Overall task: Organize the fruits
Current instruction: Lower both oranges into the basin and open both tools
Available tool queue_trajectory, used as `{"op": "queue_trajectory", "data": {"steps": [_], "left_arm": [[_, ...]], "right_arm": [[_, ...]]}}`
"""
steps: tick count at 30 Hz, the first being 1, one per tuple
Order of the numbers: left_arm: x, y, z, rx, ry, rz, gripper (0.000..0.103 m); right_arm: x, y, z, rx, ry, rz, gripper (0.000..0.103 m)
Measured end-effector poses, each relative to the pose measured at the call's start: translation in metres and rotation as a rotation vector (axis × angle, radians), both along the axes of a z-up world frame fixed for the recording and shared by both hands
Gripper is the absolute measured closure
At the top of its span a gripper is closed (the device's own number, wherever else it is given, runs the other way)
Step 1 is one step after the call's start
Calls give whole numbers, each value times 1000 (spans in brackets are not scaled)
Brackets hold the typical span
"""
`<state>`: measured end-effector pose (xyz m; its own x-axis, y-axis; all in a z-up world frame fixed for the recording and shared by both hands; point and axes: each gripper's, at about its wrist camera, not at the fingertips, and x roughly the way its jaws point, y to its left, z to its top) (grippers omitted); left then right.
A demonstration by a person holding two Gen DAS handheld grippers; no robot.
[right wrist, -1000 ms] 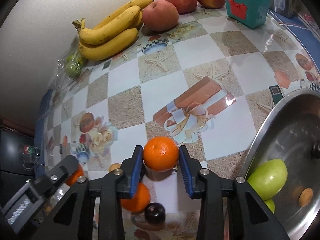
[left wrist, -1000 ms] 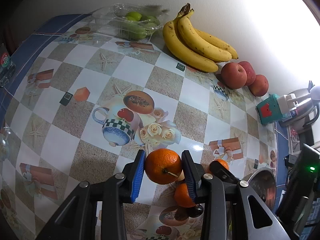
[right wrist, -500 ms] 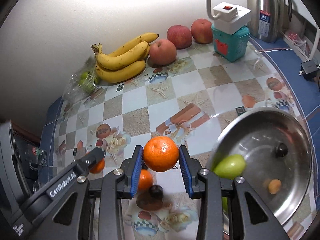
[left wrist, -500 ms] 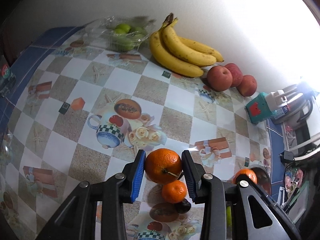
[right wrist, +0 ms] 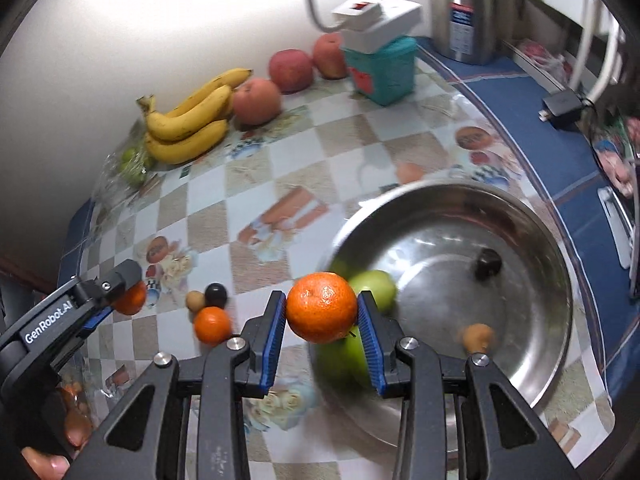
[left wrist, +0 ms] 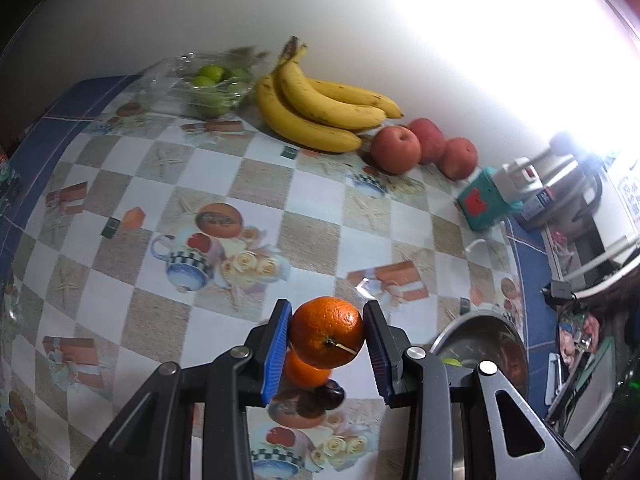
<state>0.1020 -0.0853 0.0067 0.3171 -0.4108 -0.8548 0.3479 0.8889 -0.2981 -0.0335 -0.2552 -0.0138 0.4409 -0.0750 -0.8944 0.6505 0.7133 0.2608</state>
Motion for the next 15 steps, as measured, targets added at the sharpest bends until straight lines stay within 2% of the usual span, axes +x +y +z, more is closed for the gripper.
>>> {"op": "queue_trajectory", "data": {"steps": [8, 15], "left_arm": [[-26, -36, -1, 35, -13, -120, 64], [-67, -78, -6, 49, 4, -292, 64]], "right_arm": [[-33, -33, -2, 40, -19, -111, 65], [-70, -66, -4, 42, -18, -246, 65]]}}
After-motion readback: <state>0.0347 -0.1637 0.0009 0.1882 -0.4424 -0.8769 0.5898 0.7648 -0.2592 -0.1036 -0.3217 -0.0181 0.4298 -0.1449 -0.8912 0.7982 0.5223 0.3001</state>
